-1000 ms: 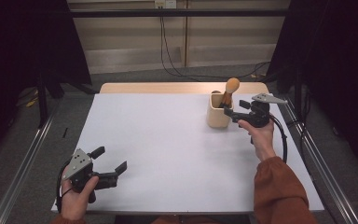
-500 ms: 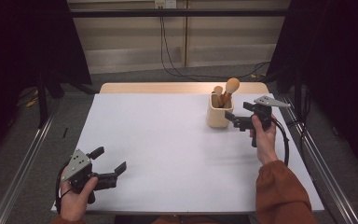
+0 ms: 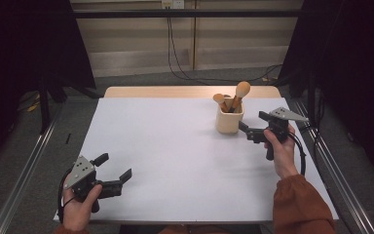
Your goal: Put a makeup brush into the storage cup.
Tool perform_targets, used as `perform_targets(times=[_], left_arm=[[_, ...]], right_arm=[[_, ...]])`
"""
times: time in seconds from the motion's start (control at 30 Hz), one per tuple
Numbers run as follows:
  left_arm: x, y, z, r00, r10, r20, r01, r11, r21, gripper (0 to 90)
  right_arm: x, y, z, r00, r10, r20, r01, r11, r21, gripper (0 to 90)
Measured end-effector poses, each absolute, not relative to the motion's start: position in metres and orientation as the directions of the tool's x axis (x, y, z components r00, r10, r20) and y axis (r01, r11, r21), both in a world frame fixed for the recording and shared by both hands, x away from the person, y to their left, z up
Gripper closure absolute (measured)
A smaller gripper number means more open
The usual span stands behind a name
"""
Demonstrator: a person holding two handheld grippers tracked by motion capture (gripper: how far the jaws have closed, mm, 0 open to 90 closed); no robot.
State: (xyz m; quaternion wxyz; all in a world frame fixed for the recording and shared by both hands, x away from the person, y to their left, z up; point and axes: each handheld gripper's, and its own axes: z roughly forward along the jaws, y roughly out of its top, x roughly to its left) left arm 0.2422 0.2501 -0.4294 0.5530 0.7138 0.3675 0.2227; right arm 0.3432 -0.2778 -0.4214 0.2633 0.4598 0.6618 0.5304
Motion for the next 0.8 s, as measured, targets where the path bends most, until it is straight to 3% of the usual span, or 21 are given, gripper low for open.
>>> perform_targets(times=[0.8], left_arm=[[0.243,0.252,-0.429,0.625,0.775,-0.092,0.276,-0.109,0.955,2.0]], right_arm=[[0.289,-0.29,-0.429,-0.408,0.906,0.113,0.313,0.023,0.95,3.1]])
